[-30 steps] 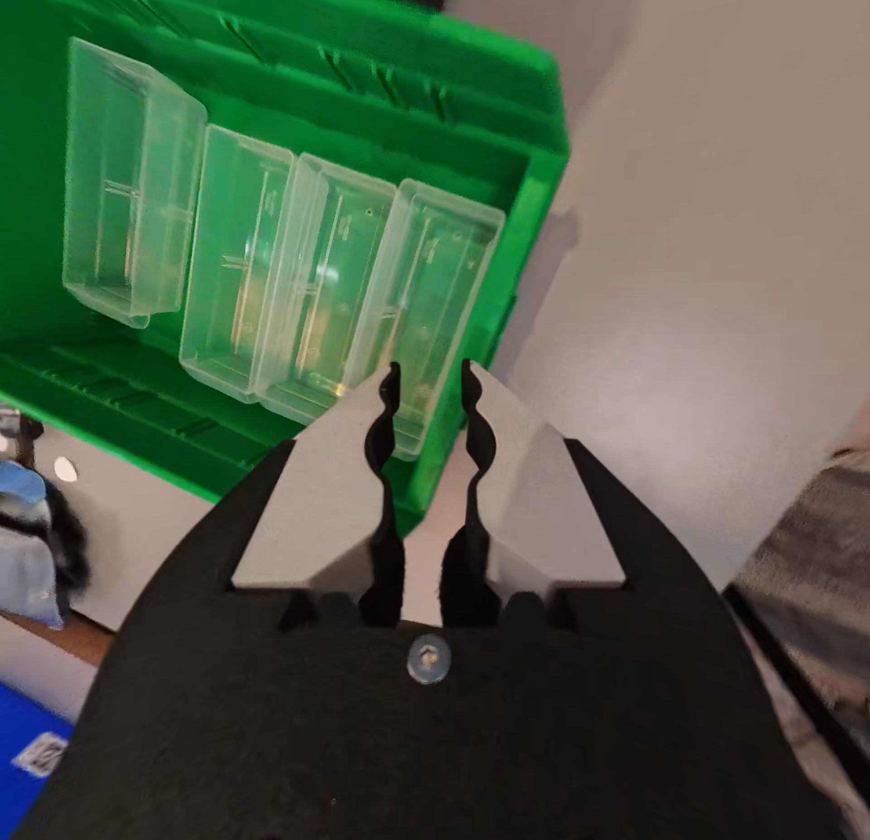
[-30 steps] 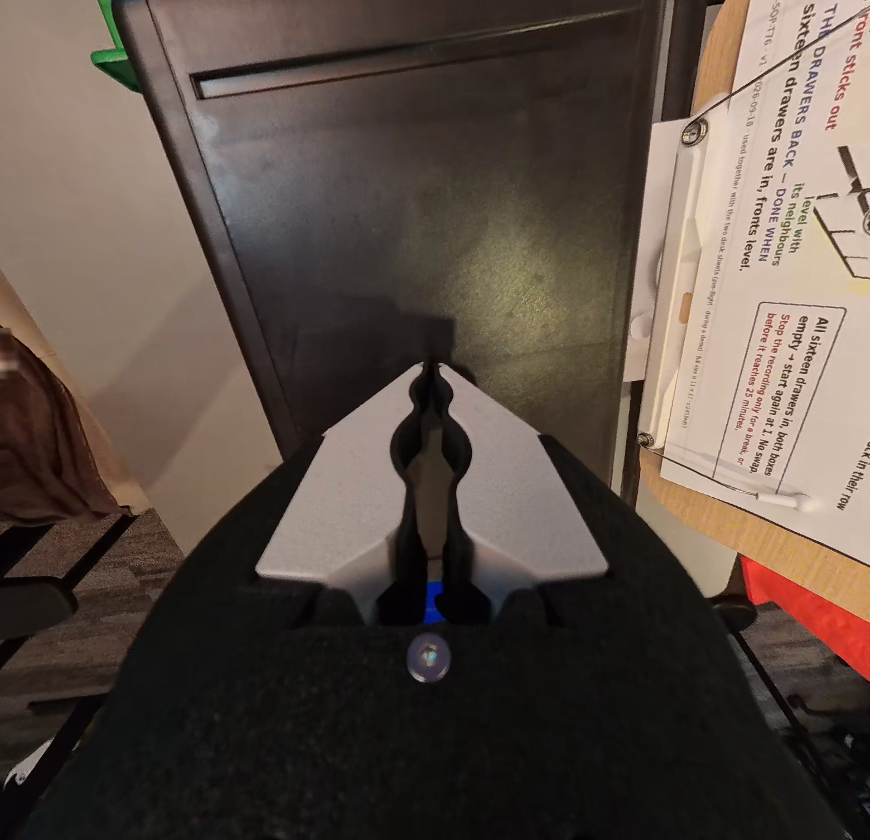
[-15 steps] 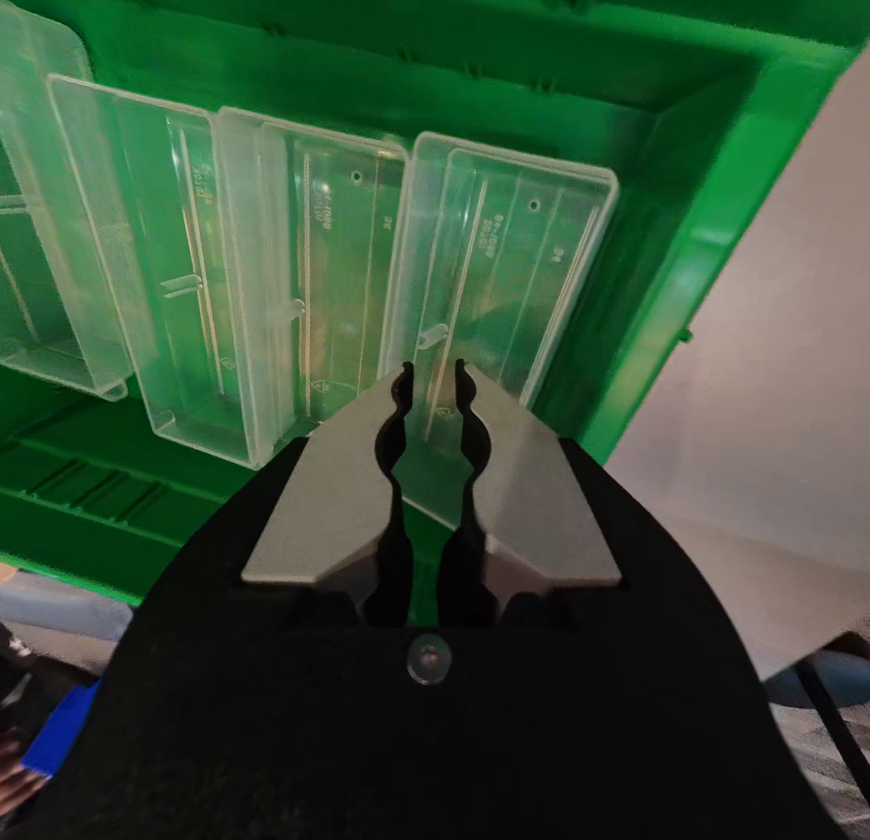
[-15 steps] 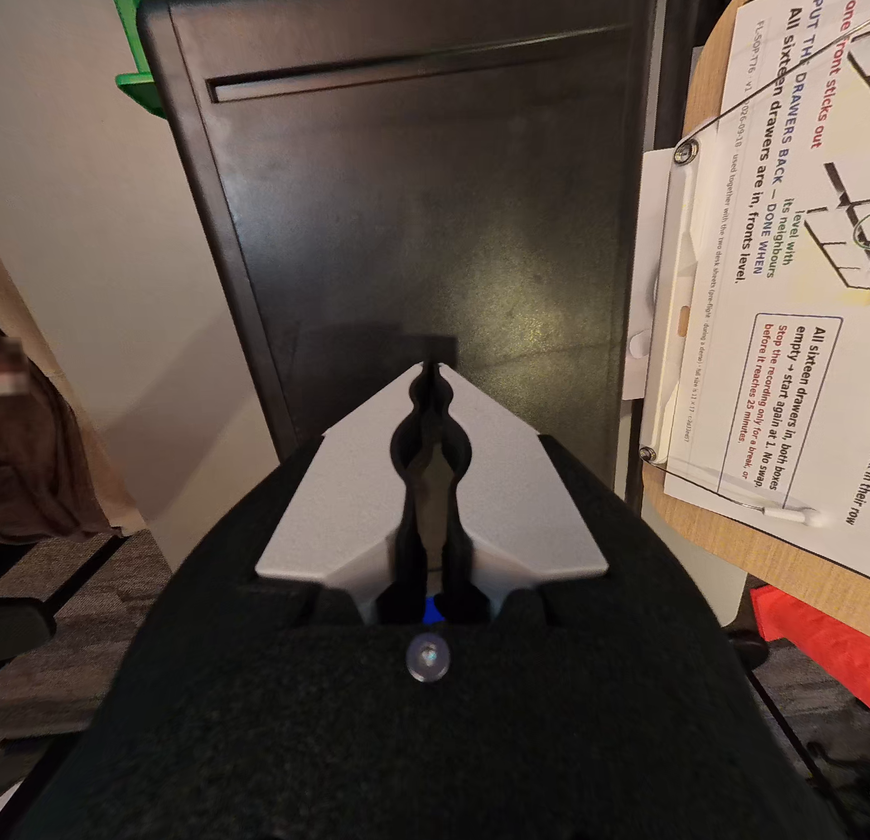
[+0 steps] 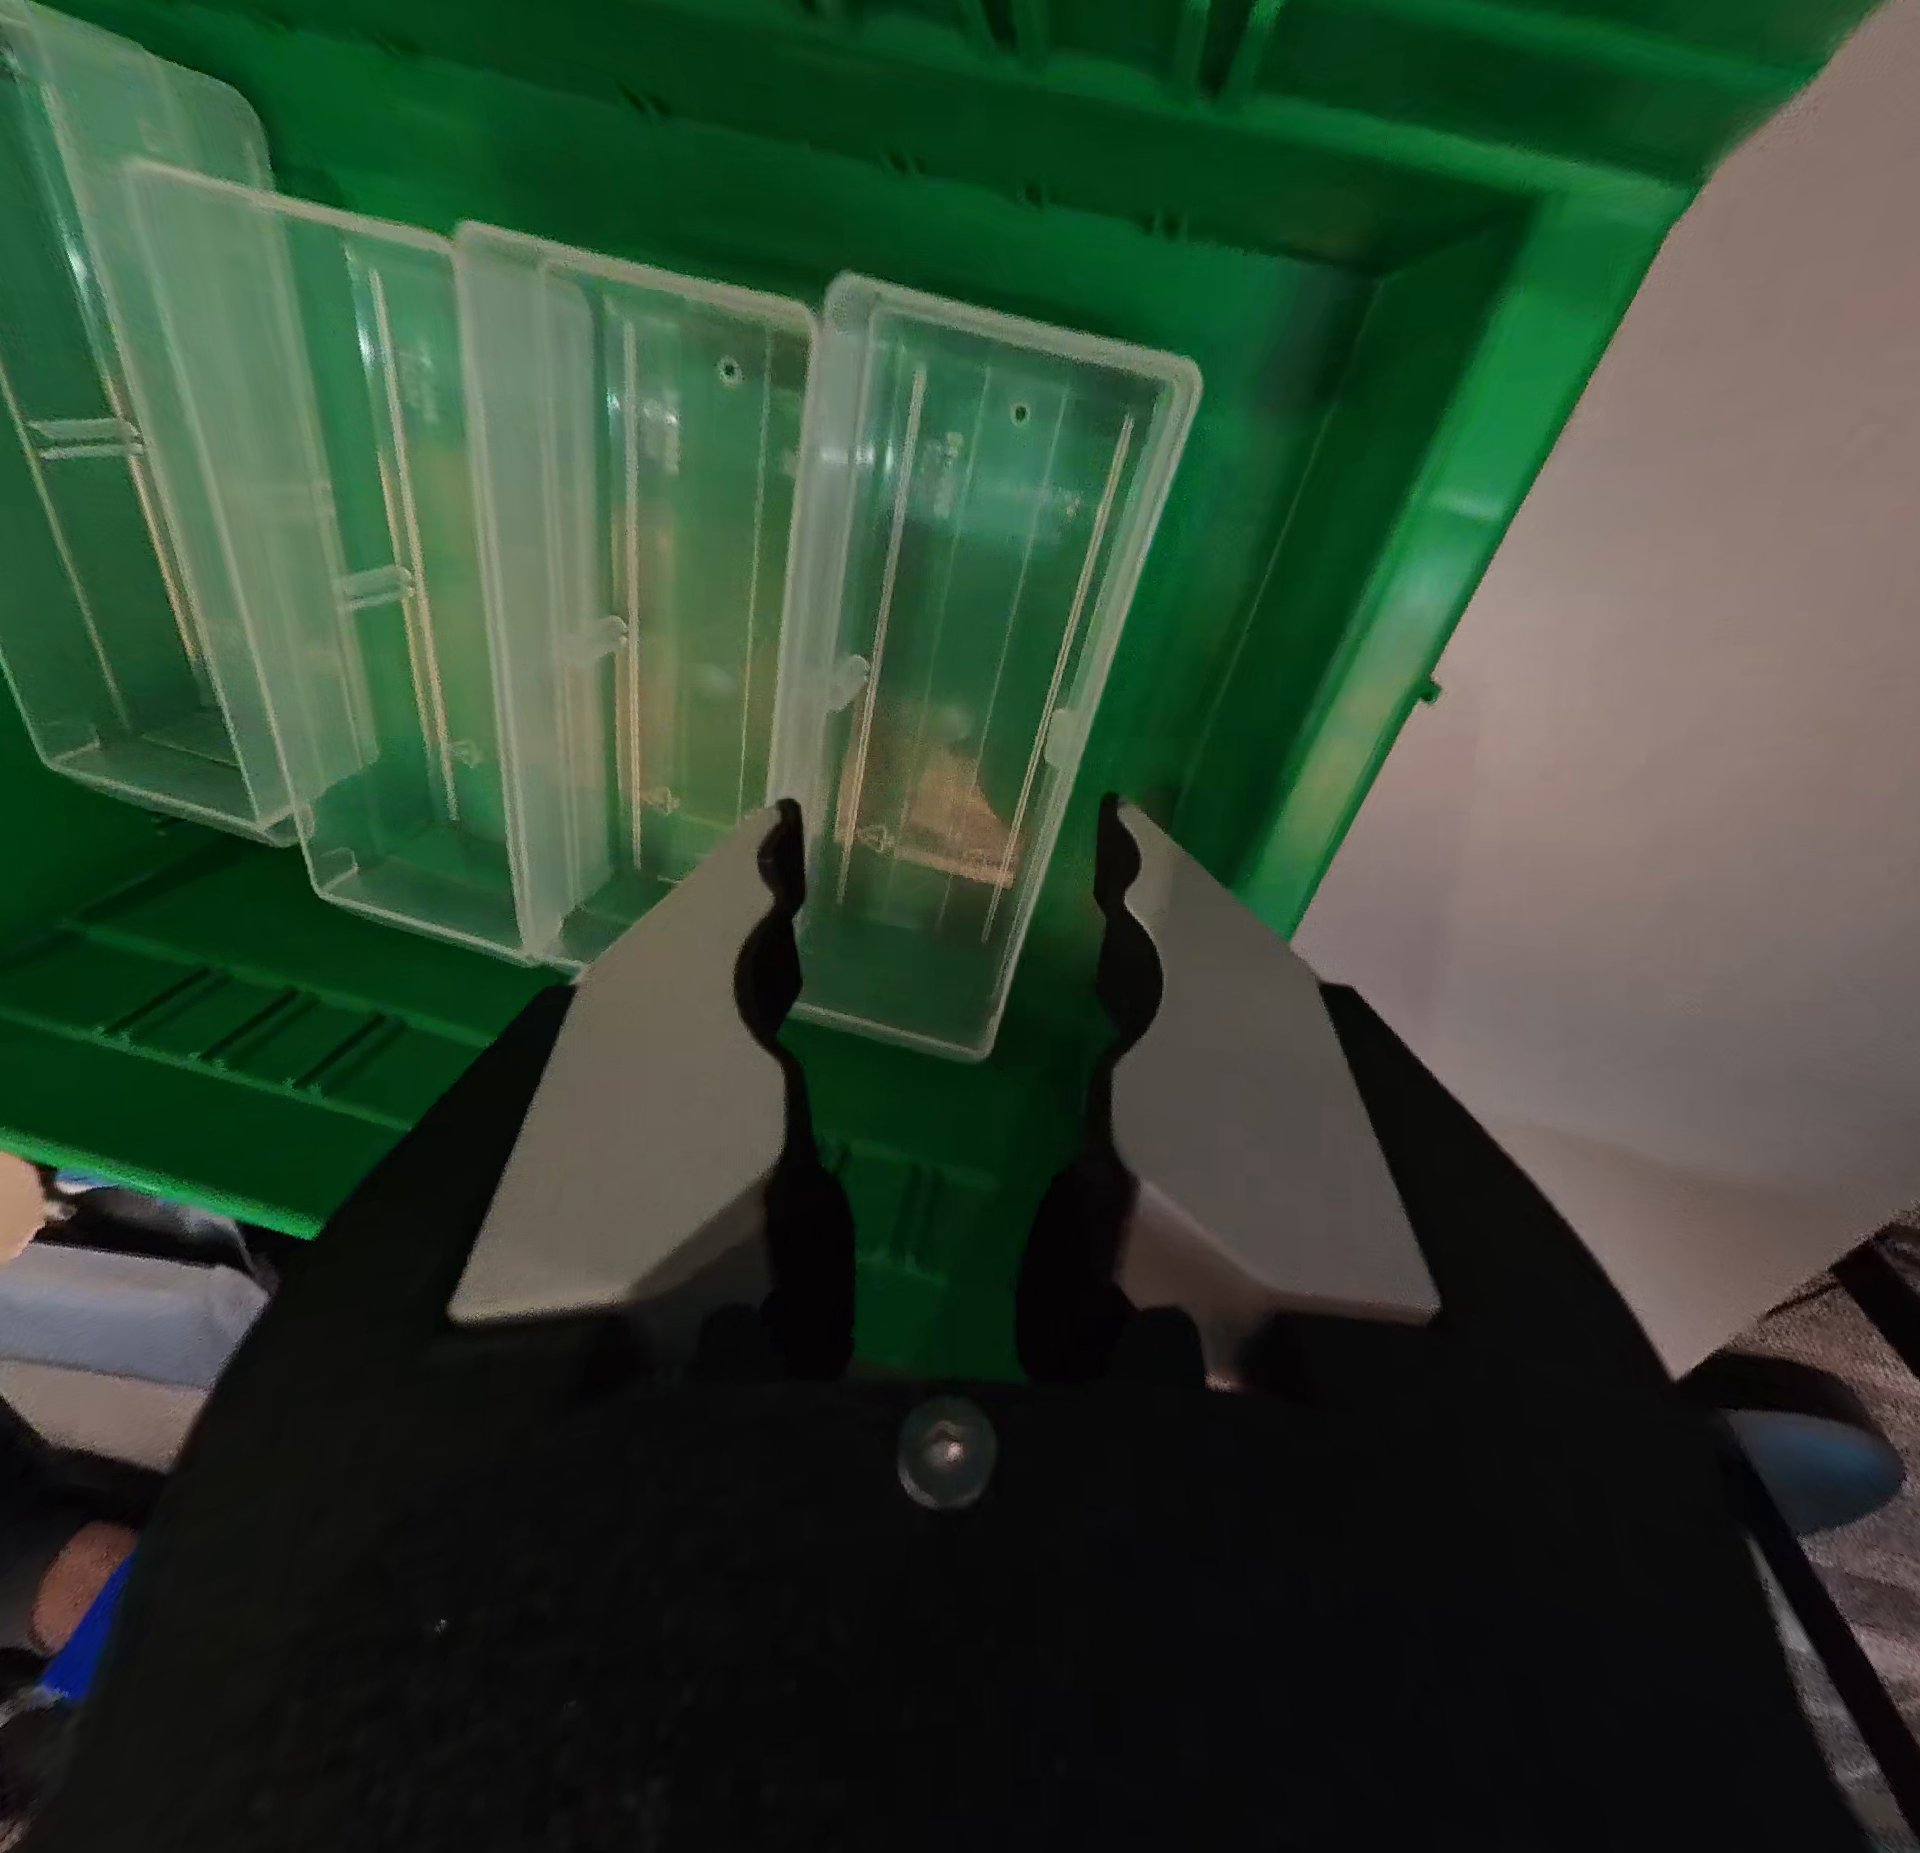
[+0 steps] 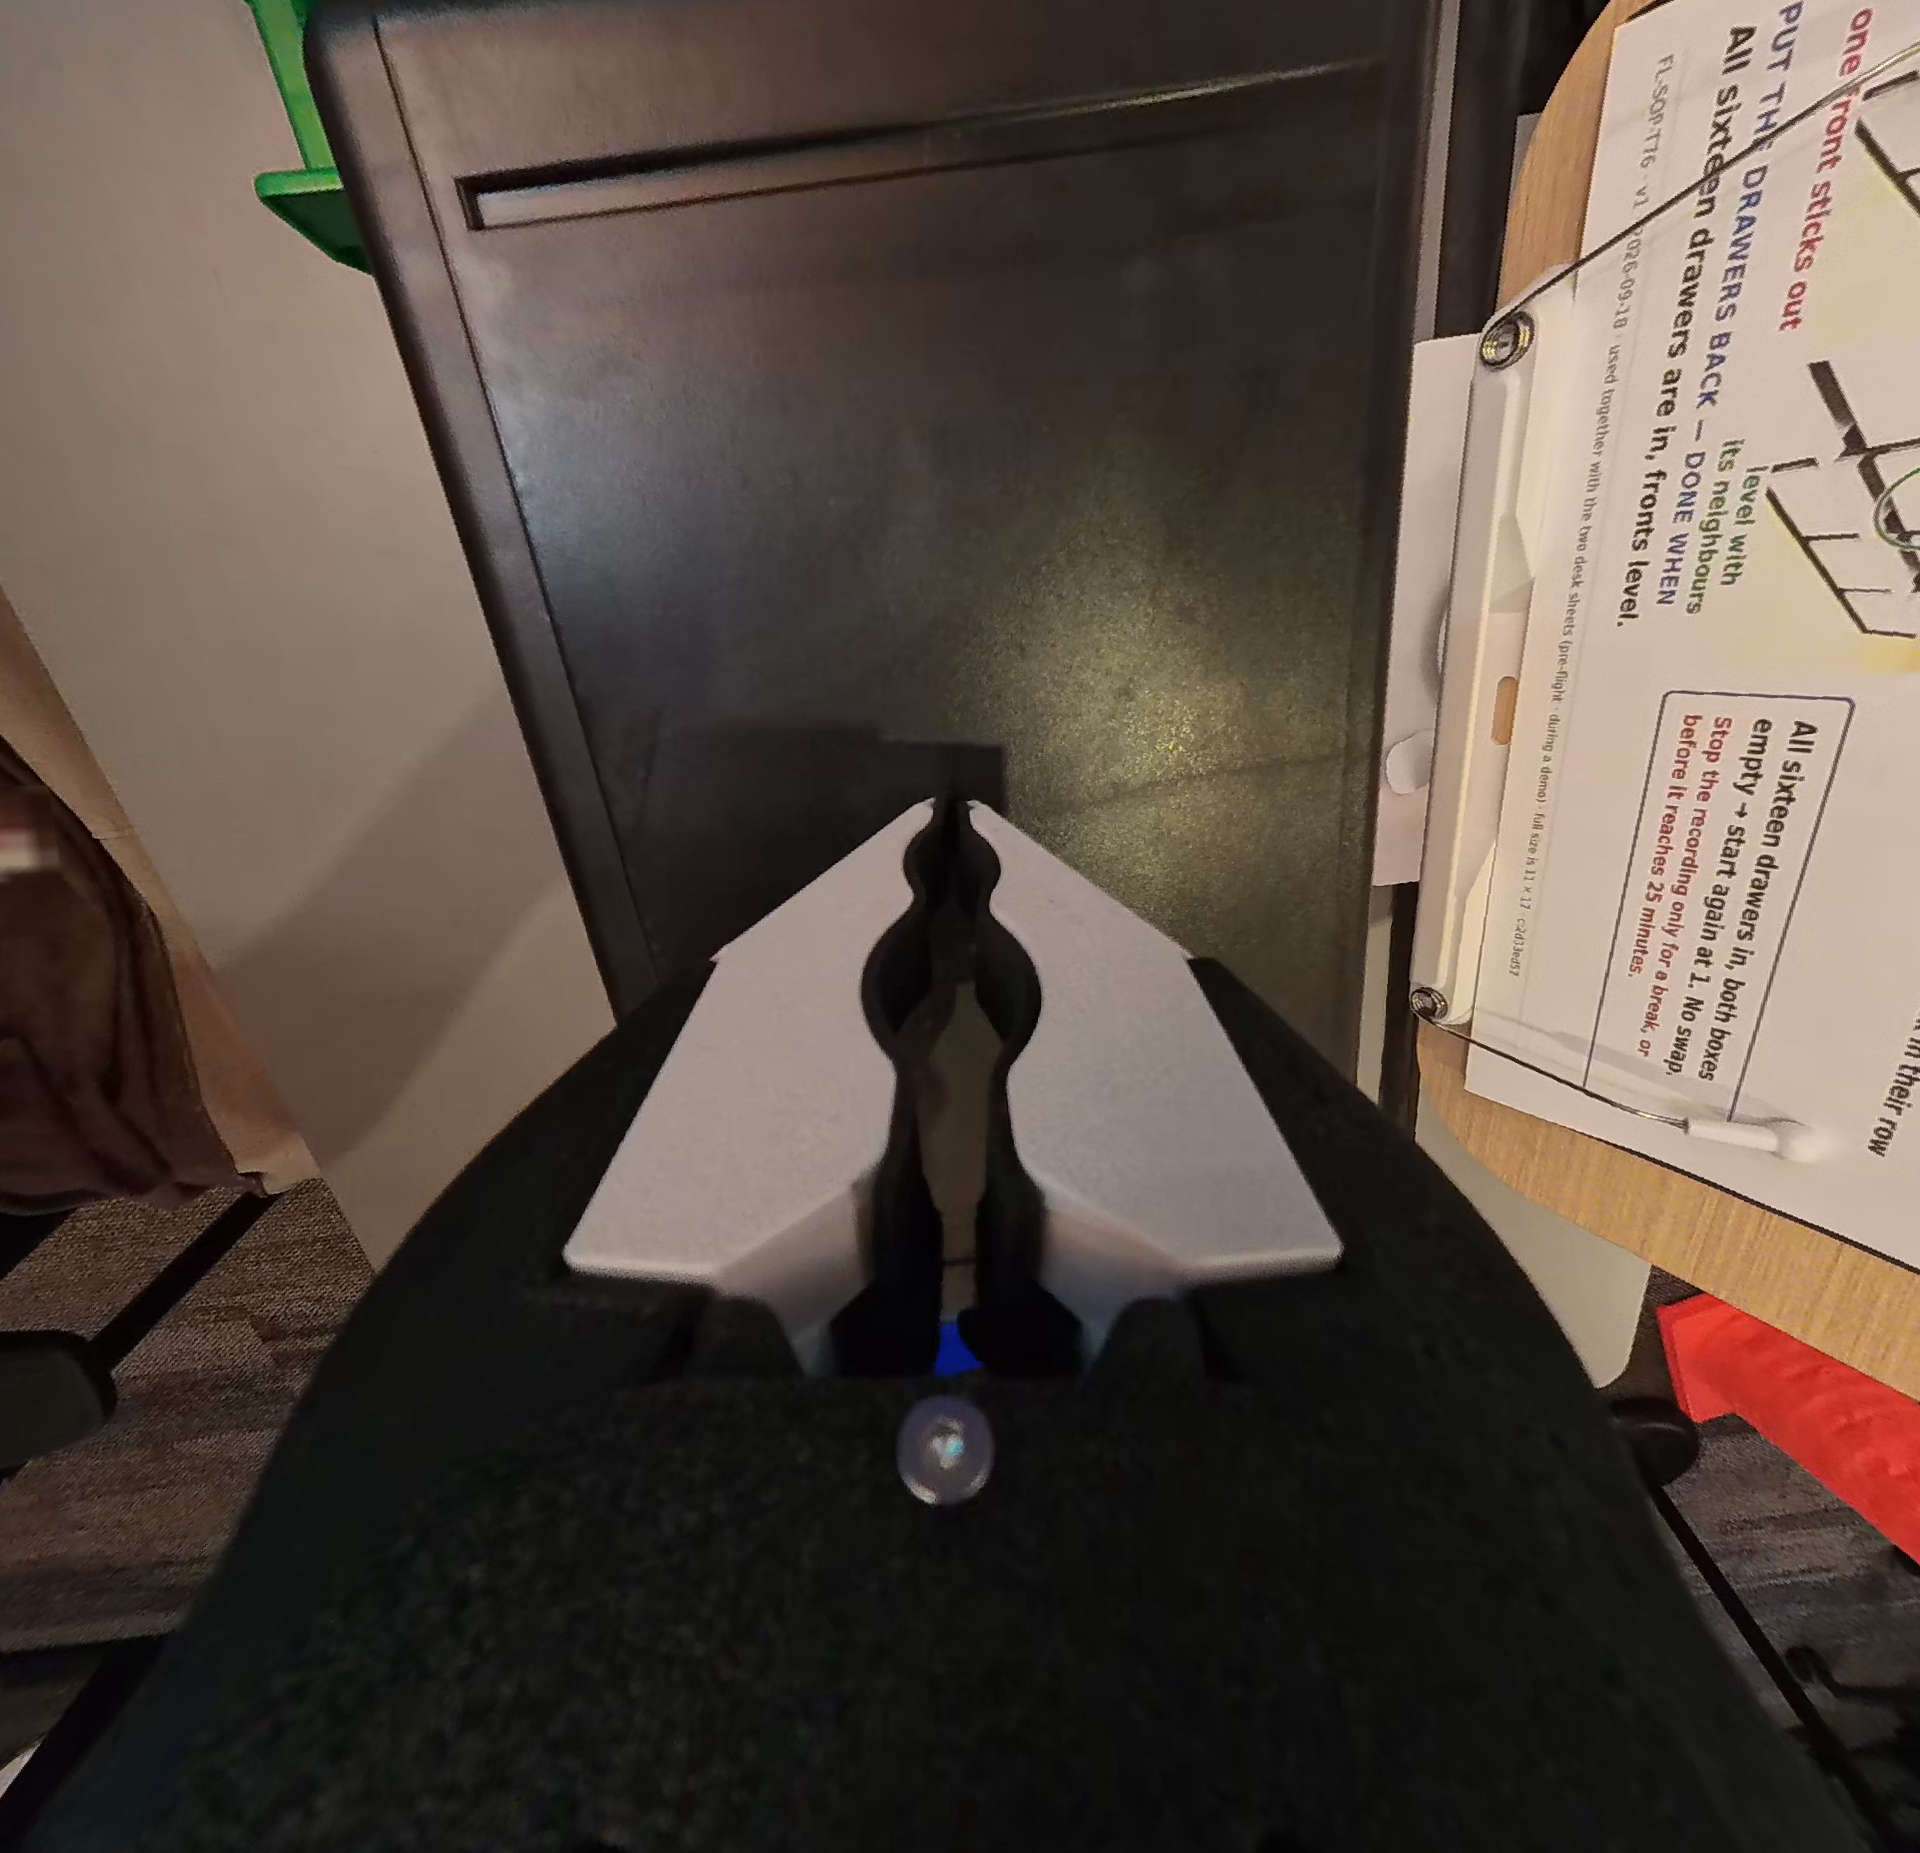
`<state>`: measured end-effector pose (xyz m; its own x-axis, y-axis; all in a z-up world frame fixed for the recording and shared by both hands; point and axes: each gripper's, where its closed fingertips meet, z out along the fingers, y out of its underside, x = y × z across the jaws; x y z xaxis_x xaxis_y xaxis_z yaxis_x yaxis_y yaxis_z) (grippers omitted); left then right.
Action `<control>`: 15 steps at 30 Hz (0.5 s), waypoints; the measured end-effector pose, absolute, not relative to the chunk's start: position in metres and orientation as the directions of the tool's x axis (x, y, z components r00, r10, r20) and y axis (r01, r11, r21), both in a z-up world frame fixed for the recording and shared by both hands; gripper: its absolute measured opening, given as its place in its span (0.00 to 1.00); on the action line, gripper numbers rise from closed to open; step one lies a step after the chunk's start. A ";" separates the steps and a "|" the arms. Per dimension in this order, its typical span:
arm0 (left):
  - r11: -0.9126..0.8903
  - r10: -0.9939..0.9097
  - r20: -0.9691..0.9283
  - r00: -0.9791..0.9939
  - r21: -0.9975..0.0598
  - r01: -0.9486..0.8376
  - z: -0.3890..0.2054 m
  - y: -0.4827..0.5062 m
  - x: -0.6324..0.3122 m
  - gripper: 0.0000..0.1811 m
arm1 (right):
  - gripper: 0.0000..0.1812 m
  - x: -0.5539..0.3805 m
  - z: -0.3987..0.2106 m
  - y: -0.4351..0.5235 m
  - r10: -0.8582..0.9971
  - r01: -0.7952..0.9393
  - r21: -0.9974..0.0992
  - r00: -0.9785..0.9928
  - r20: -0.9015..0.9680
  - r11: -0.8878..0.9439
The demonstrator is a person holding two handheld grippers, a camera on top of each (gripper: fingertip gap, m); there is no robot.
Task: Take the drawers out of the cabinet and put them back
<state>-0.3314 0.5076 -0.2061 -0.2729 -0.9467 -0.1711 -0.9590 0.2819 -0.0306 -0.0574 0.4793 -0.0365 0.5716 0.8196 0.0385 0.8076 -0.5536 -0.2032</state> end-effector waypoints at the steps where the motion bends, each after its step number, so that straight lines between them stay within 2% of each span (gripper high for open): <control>1: 0.289 -0.944 -0.173 -0.282 -0.014 -0.957 -0.209 0.508 -0.335 0.30 | 0.00 -0.057 -0.036 0.479 0.820 0.808 -0.201 0.572 0.038 -0.554; 4: 0.301 -0.940 -0.168 -0.298 0.007 -0.954 -0.216 0.505 -0.339 0.27 | 0.00 -0.057 -0.036 0.479 0.819 0.808 -0.196 0.573 0.041 -0.556; 9: 0.358 -0.927 -0.120 -0.355 -0.001 -0.934 -0.228 0.494 -0.339 0.03 | 0.00 -0.057 -0.036 0.479 0.818 0.810 -0.187 0.573 0.055 -0.555; 10: 0.365 -0.925 -0.110 -0.363 0.003 -0.931 -0.230 0.491 -0.340 0.00 | 0.00 -0.057 -0.036 0.479 0.818 0.811 -0.183 0.573 0.057 -0.555; 15: 0.195 -0.975 -0.118 -0.190 -0.036 -0.980 -0.213 0.488 -0.340 0.00 | 0.00 -0.057 -0.036 0.479 0.818 0.816 -0.157 0.571 0.073 -0.556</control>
<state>-0.3397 0.4876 -0.2128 -0.1898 -0.9747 -0.1182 -0.9801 0.1952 -0.0361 -0.0571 0.4792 -0.0364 0.5709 0.8178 0.0727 0.8163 -0.5559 -0.1571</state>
